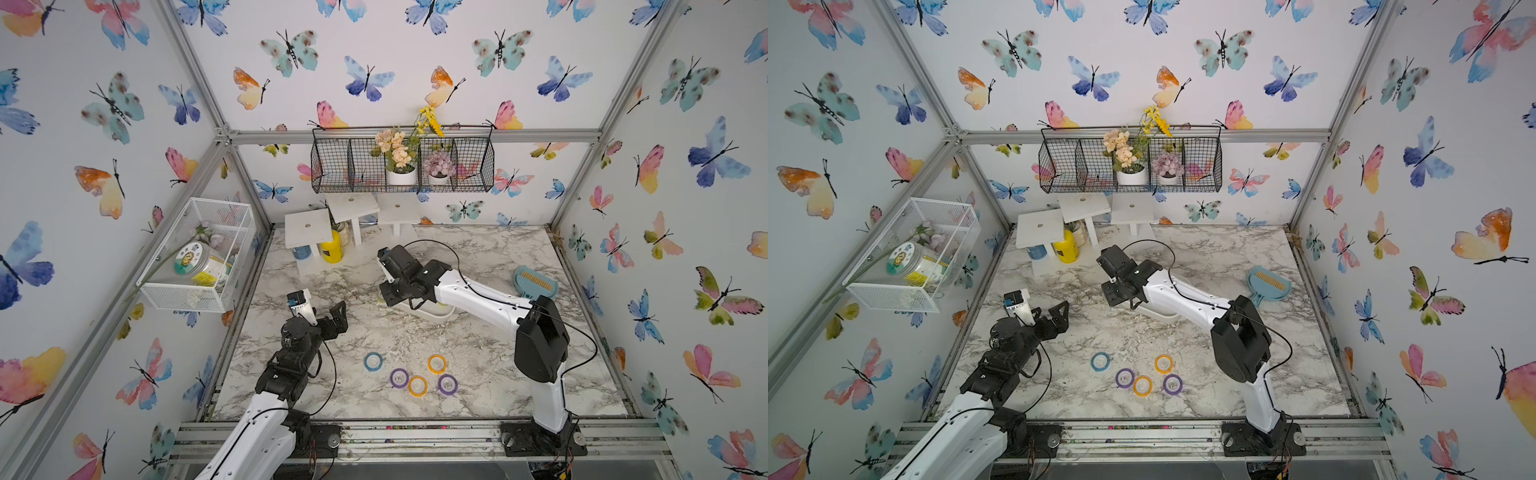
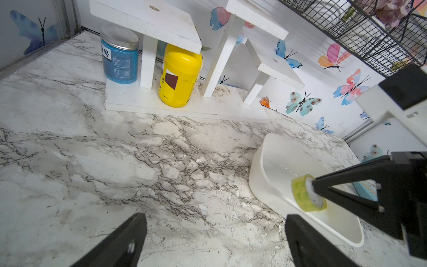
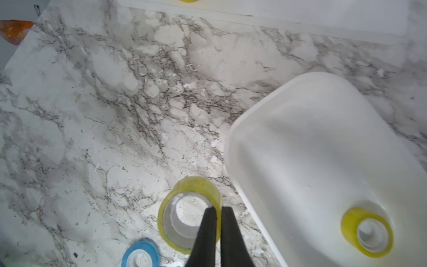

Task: Put the transparent tape into the storage box
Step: Pick up the tape at the center of the board, then place the tape in the storage box.

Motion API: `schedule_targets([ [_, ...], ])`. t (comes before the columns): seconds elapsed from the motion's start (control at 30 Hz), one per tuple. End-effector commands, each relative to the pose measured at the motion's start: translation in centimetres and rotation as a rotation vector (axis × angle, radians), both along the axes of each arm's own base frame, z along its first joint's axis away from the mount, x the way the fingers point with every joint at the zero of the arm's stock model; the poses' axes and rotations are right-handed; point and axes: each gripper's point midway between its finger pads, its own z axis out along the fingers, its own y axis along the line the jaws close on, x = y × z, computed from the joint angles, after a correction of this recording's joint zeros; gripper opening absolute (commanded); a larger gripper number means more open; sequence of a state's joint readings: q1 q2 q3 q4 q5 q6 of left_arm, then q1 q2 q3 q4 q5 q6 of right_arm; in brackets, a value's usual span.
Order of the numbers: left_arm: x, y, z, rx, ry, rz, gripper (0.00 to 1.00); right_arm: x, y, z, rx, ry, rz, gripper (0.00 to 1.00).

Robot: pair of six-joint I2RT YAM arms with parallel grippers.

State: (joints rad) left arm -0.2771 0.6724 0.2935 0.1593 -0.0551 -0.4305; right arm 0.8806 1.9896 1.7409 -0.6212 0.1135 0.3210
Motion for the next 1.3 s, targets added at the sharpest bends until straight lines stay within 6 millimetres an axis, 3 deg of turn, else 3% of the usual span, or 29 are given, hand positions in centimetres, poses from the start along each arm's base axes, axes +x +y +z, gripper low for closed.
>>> schedule_targets([
  [0.0,0.0,0.3,-0.2,0.014,0.002,0.017,0.99,1.6,-4.1,0.2,-0.061,-0.022,-0.074,0.07],
  [0.2,0.0,0.3,-0.2,0.012,0.002,0.016,0.99,3.9,-9.1,-1.0,-0.104,-0.026,-0.169,0.07],
  [0.33,0.0,0.3,-0.2,0.012,0.002,0.016,0.99,4.7,-10.8,-2.2,-0.121,-0.013,-0.198,0.06],
  [0.83,0.1,0.3,-0.4,0.015,0.008,0.017,0.99,7.1,-12.3,-6.0,-0.227,-0.011,-0.245,0.06],
  [1.27,0.1,0.2,-0.5,0.014,0.010,0.015,0.99,9.2,-11.9,-7.6,-0.233,-0.005,-0.252,0.06],
])
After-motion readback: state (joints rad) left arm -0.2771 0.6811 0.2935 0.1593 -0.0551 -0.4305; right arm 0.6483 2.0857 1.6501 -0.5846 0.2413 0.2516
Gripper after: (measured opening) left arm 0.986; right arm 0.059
